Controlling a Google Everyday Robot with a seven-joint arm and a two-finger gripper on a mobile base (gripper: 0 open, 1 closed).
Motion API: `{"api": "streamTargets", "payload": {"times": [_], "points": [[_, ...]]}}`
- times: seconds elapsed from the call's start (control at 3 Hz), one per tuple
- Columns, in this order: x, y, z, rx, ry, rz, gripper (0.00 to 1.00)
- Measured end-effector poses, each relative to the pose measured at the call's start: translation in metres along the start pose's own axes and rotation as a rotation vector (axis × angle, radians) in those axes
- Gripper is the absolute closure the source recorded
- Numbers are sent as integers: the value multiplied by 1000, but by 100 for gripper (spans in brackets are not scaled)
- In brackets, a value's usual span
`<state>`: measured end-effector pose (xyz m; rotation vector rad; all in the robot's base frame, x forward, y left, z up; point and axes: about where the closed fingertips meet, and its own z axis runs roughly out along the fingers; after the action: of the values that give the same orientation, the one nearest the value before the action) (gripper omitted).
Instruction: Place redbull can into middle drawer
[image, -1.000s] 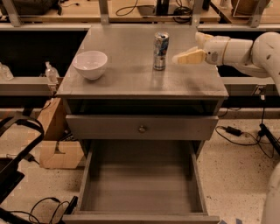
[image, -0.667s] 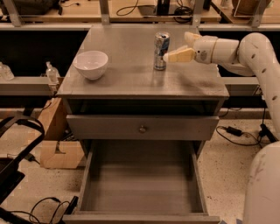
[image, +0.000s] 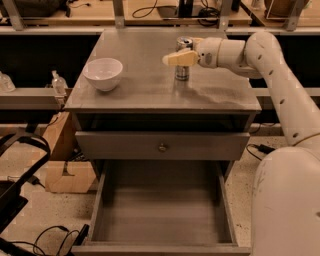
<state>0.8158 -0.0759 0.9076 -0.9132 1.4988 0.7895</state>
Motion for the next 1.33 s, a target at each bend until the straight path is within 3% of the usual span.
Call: {"api": "streamTargets", "payload": {"times": [0.33,1.0,1.33], "points": [[-3,7,18,-27,-3,12,49],[-2,13,19,-29,-15,24,94],[-18,30,3,-37,-25,-12,100]]}}
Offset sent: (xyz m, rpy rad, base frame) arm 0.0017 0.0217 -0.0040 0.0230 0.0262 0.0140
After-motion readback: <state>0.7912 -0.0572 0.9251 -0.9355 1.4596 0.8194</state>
